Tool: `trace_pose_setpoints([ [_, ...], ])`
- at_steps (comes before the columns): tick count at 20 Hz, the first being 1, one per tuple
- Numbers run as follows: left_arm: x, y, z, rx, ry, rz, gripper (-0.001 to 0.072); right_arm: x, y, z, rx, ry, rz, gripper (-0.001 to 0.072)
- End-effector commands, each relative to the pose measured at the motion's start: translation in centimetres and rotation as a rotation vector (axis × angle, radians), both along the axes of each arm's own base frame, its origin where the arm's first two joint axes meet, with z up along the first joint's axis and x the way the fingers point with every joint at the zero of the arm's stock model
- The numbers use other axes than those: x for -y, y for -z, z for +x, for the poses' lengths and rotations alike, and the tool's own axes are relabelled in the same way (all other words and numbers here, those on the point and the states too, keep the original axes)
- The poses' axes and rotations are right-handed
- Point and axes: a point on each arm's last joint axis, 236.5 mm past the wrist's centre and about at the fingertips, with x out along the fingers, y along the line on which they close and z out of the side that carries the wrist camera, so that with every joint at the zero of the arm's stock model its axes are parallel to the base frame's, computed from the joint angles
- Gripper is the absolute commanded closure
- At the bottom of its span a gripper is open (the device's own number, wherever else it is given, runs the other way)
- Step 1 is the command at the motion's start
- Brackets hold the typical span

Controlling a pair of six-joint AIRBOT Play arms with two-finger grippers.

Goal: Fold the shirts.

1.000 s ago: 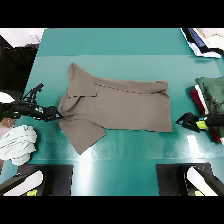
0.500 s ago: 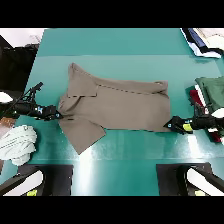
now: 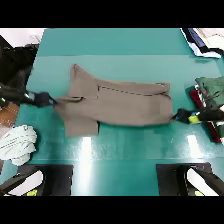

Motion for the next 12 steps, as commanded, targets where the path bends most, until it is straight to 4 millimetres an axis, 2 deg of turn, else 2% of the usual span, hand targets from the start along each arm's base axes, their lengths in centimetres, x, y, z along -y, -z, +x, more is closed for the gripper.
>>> trace_pose_setpoints([
  [1, -0.4, -12.2, 3.1, 0.261, -0.014, 0.035, 0.0679, 1.3, -14.5, 4.9, 0.385, 0.067, -0.045, 0.0695],
  [3, -0.5, -21.6, 3.5, 0.478, -0.035, 0.069, 0.0679, 2.1, -24.1, 5.7, 0.611, 0.087, -0.115, 0.0696],
  [5, -0.1, -30.5, 1.8, 0.699, -0.043, 0.106, 0.0679, 1.9, -32.5, 4.6, 0.798, 0.080, -0.185, 0.0696],
  [6, 0.3, -34.7, 0.2, 0.806, -0.045, 0.123, 0.0679, 1.5, -36.3, 3.6, 0.885, 0.075, -0.214, 0.0695],
  [8, 1.1, -41.3, -3.6, 0.995, -0.065, 0.139, 0.0679, 0.6, -42.0, 1.2, 1.023, 0.068, -0.260, 0.0695],
  [9, 1.5, -44.0, -5.8, 1.090, -0.085, 0.140, 0.0680, 0.2, -44.1, 0.0, 1.075, 0.066, -0.278, 0.0695],
  [10, 1.9, -45.9, -8.0, 1.161, -0.099, 0.141, 0.0680, -0.2, -45.8, -1.2, 1.121, 0.065, -0.297, 0.0696],
  [12, 2.8, -48.3, -12.3, 1.262, -0.107, 0.148, 0.0680, 0.4, -47.7, -3.1, 1.142, 0.108, -0.350, 0.0696],
])
